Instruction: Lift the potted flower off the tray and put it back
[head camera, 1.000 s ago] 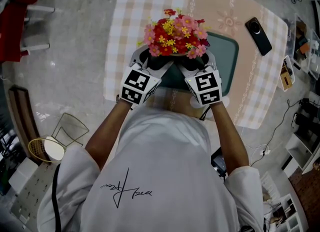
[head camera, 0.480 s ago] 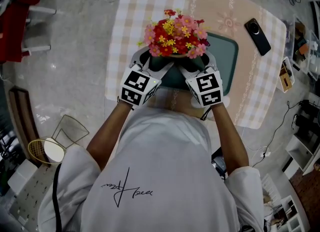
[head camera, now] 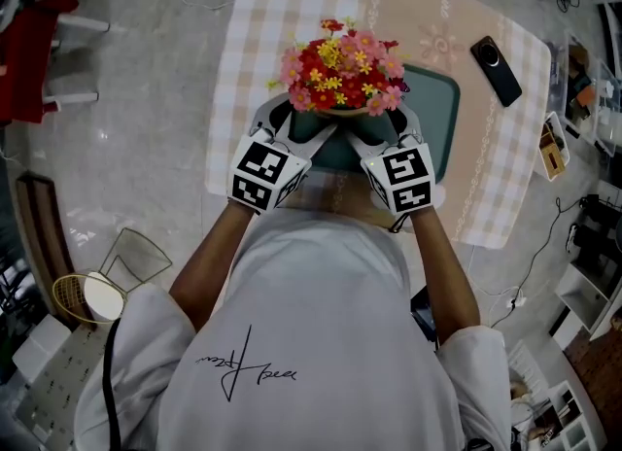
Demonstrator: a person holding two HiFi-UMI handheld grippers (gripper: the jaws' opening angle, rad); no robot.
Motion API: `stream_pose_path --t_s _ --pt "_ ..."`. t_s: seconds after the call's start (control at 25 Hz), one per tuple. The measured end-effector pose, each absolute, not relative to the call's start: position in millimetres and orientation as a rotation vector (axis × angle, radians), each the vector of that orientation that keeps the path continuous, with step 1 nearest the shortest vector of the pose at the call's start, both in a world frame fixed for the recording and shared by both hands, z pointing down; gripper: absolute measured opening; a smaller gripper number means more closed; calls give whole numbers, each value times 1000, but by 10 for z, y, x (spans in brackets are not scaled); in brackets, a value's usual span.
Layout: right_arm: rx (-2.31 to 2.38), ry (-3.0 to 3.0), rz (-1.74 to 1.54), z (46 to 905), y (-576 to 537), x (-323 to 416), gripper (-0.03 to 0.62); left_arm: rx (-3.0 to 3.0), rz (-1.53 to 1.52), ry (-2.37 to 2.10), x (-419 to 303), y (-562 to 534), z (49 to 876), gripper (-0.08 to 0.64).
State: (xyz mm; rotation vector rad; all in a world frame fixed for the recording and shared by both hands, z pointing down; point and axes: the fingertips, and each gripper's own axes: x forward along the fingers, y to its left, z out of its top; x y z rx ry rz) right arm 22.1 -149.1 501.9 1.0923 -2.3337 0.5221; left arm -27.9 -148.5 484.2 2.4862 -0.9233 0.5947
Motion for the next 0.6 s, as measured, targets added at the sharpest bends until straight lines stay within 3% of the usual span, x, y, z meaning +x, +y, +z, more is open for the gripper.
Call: stream_pose_path --t_s 0.6 --pt "1114 -2347 544 4899 -1352 180 359 2500 604 -890 -335 -1362 4722 284"
